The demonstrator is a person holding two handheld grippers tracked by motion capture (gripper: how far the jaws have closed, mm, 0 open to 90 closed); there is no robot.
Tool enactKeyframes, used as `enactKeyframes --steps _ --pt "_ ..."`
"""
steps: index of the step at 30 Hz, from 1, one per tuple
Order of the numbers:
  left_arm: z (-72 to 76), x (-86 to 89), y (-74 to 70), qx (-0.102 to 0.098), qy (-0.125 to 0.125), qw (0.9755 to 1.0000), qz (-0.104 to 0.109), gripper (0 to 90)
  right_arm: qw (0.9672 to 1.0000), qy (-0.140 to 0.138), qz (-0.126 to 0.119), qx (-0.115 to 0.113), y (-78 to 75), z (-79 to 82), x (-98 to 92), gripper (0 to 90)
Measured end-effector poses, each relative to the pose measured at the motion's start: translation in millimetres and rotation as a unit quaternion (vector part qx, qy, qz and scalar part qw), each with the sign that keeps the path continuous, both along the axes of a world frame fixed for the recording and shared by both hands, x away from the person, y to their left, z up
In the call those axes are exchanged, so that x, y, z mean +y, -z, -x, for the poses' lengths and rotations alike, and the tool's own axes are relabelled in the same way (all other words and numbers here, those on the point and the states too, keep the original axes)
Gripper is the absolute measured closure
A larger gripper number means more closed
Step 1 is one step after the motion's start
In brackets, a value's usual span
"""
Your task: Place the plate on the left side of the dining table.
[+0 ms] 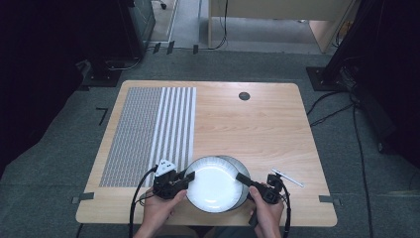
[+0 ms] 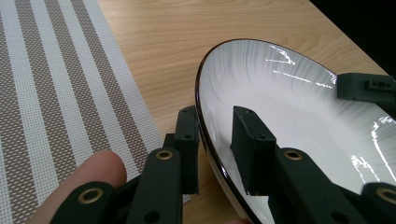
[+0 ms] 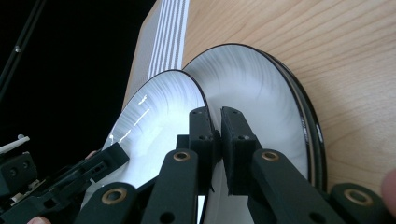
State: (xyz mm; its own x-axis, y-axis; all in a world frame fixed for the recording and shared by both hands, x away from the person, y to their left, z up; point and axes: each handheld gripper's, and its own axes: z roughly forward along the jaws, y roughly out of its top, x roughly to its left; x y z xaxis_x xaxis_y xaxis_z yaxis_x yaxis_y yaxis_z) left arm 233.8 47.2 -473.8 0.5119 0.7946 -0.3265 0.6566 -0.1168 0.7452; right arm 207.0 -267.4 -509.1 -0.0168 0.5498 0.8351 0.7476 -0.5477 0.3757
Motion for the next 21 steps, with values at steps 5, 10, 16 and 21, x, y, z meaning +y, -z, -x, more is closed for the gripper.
enactKeyframes --steps 5,10,16,21 --pt "-0.5 4.3 -4.6 -0.002 -0.012 0.9999 0.004 73.5 1.0000 -0.004 0.007 -0.003 -5.9 -3.5 5.2 84.6" --pt "-1.6 10.1 -8.4 -0.001 -0.013 0.9998 0.016 75.5 0.9999 -0.005 0.010 -0.006 -10.3 -4.9 8.7 84.7" --pt "-3.0 18.6 -15.8 -0.004 -0.024 0.9994 0.026 76.6 0.9998 -0.010 0.015 -0.014 -19.4 -9.0 15.9 84.8" --pt "-5.6 29.2 -21.3 -0.008 -0.039 0.9987 0.033 76.9 0.9994 -0.018 0.022 -0.019 -27.8 -17.2 26.5 84.9"
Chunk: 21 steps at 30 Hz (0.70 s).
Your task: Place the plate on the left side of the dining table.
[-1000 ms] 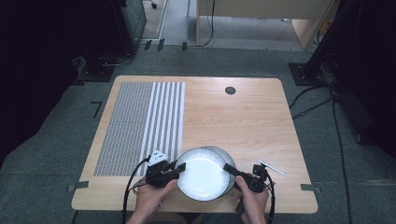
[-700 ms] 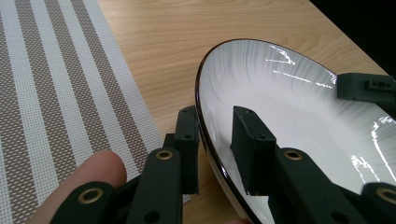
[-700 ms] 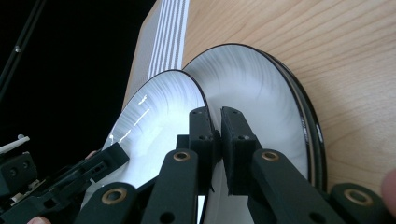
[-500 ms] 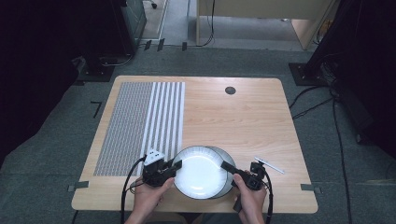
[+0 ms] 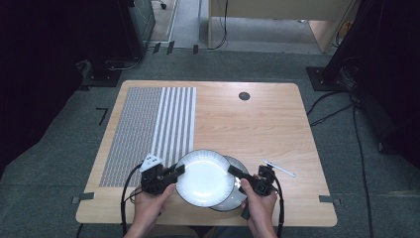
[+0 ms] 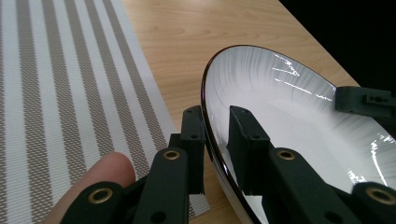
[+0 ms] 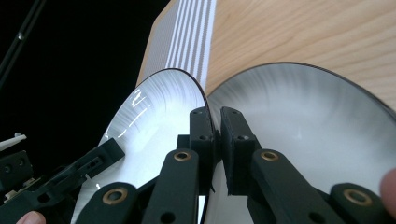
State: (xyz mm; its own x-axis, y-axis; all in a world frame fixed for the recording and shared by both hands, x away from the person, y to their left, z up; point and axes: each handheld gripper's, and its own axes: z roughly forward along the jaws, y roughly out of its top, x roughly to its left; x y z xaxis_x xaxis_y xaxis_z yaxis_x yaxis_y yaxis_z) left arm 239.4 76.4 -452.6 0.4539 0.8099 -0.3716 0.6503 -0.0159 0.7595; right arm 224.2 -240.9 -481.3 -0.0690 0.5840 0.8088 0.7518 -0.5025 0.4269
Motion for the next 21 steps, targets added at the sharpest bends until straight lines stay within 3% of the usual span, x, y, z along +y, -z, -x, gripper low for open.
enactKeyframes --steps 9,21 --pt "-5.5 18.2 -8.7 -0.005 -0.026 0.9996 0.010 77.0 0.9997 -0.022 0.014 -0.003 -14.9 -20.2 18.0 84.9" --pt "-22.9 66.0 -22.3 -0.017 -0.077 0.9964 0.029 77.8 0.9979 -0.062 0.020 -0.004 -36.1 -61.2 66.2 85.0"
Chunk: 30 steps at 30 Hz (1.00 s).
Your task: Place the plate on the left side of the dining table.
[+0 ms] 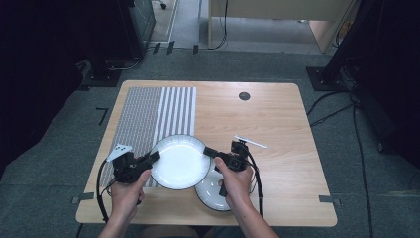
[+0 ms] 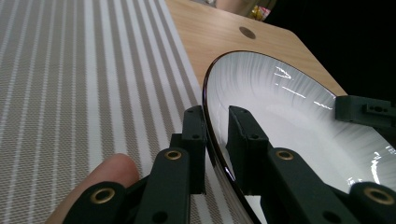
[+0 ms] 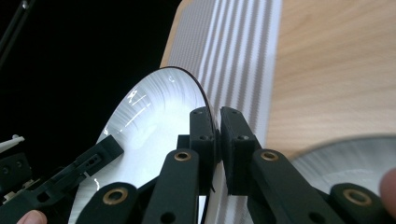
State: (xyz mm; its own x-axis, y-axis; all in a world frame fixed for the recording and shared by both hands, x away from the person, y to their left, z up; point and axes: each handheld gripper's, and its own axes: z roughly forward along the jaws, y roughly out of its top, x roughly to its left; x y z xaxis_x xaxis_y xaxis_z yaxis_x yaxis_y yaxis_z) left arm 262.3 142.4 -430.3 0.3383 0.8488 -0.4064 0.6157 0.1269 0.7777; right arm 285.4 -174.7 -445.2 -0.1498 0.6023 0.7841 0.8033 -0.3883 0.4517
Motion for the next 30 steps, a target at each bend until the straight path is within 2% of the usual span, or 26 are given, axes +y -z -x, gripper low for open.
enactKeyframes --steps 4,10,16,23,24,25,30 --pt "-13.8 22.3 -1.5 0.004 -0.016 0.9998 0.010 78.3 0.9999 -0.014 0.009 0.002 -7.0 -20.8 23.2 85.0" --pt "-34.3 44.1 0.1 0.009 -0.038 0.9992 0.007 78.2 0.9994 -0.027 0.011 0.016 -7.1 -48.1 49.5 85.0" --pt "-60.1 66.0 6.8 0.028 -0.053 0.9979 0.023 79.6 0.9982 -0.042 0.030 0.030 -4.8 -77.4 73.7 85.2" --pt "-87.7 77.4 18.2 0.042 -0.075 0.9959 0.029 81.2 0.9970 -0.040 0.047 0.047 8.4 -110.3 92.5 85.1" --pt "-87.7 77.4 18.2 0.042 -0.075 0.9959 0.029 81.5 0.9970 -0.040 0.047 0.047 8.4 -110.3 92.5 85.1" --pt "-95.3 78.5 21.3 0.044 -0.081 0.9952 0.031 81.8 0.9967 -0.037 0.051 0.051 13.5 -118.4 96.3 85.1" --pt "-110.0 80.4 28.4 0.046 -0.086 0.9947 0.033 82.2 0.9964 -0.028 0.055 0.058 20.4 -132.8 101.5 85.0"
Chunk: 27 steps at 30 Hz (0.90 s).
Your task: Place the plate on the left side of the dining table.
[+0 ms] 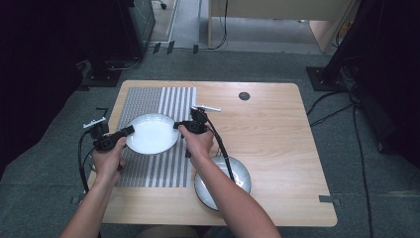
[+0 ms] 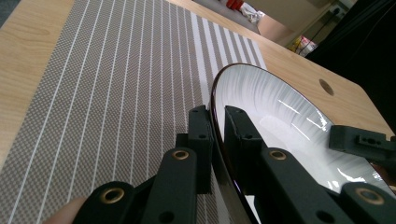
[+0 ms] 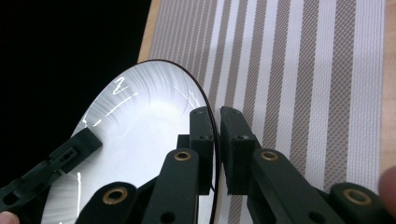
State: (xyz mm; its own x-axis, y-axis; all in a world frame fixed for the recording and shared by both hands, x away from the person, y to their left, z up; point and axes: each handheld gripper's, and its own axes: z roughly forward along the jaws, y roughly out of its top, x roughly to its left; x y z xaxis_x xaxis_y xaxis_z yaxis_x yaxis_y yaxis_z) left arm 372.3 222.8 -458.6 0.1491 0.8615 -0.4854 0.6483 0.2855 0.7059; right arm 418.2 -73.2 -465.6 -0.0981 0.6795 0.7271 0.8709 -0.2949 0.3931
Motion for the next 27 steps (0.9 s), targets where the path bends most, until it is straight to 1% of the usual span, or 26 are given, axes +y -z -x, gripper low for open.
enactKeyframes --steps 1,2,3,4,5,6,7,8,9,12,14,16,17,18,19,20,22,24,25,26,27 --pt "-7.5 0.2 5.1 0.002 0.002 1.0000 0.000 82.2 1.0000 0.003 0.007 -0.001 3.2 -6.5 1.5 85.0" --pt "-7.5 0.2 5.1 0.002 0.002 1.0000 0.000 82.2 1.0000 0.003 0.007 -0.001 3.2 -6.5 1.5 85.0" --pt "-14.6 0.6 10.6 0.010 0.003 0.9999 0.004 82.2 0.9999 0.005 0.012 0.001 7.5 -12.3 2.1 85.0" --pt "-14.6 0.6 10.6 0.010 0.003 0.9999 0.004 82.2 0.9999 0.008 0.013 0.002 9.9 -14.8 2.2 85.0" --pt "-19.9 0.5 14.6 0.013 0.001 0.9999 0.006 82.3 0.9998 0.010 0.016 0.003 11.8 -17.0 2.9 85.0" --pt "-19.9 0.5 14.6 0.013 0.001 0.9999 0.006 82.4 0.9998 0.010 0.016 0.003 11.8 -17.0 2.9 85.0" --pt "-24.4 1.0 18.2 0.012 -0.003 0.9999 0.010 82.8 0.9996 0.011 0.025 -0.001 15.4 -21.3 4.9 85.0" --pt "-24.4 1.0 18.2 0.012 -0.003 0.9999 0.010 83.0 0.9996 0.010 0.027 -0.002 17.3 -23.6 5.6 85.0" --pt "-28.7 1.8 22.0 0.017 -0.006 0.9997 0.014 83.1 0.9995 0.011 0.029 -0.002 19.2 -25.8 6.4 85.0" --pt "-32.3 1.6 24.8 0.020 -0.008 0.9997 0.011 83.0 0.9993 0.014 0.035 -0.003 22.1 -29.4 8.4 84.8" --pt "-35.3 1.2 27.4 0.018 -0.009 0.9998 0.007 82.8 0.9988 0.017 0.046 -0.008 26.0 -34.1 11.1 84.8" --pt "-38.9 1.9 29.1 0.018 -0.008 0.9998 0.000 82.7 0.9988 0.018 0.044 -0.008 28.0 -36.0 12.1 84.8" --pt "-38.9 1.9 29.1 0.018 -0.008 0.9998 0.000 82.5 0.9988 0.018 0.044 -0.008 28.0 -36.0 12.1 84.8" --pt "-39.8 1.8 29.4 0.017 -0.006 0.9998 -0.005 82.5 0.9988 0.019 0.044 -0.009 29.2 -37.1 12.9 84.8" --pt "-40.9 1.4 29.9 0.019 -0.004 0.9997 -0.014 81.6 0.9986 0.021 0.046 -0.013 31.2 -38.5 13.9 84.8" --pt "-43.3 0.8 31.6 0.027 0.002 0.9993 -0.025 81.2 0.9986 0.022 0.047 -0.012 32.0 -39.2 14.1 84.7" --pt "-44.0 0.3 32.9 0.029 0.002 0.9992 -0.027 80.6 0.9983 0.025 0.051 -0.014 33.4 -40.8 14.9 84.1" --pt "-45.9 -2.0 37.4 0.033 0.002 0.9987 -0.039 79.6 0.9979 0.029 0.054 -0.022 34.3 -41.5 15.5 83.1" --pt "-46.4 -2.6 38.8 0.034 0.002 0.9985 -0.043 79.2 0.9975 0.031 0.057 -0.026 34.5 -41.3 16.0 82.6" --pt "-46.4 -2.6 38.8 0.034 0.002 0.9985 -0.043 78.6 0.9975 0.031 0.057 -0.026 34.5 -41.3 16.0 82.6" --pt "-47.2 -2.9 40.7 0.035 -0.001 0.9981 -0.050 77.9 0.9969 0.024 0.068 -0.031 36.1 -40.5 18.6 81.7"
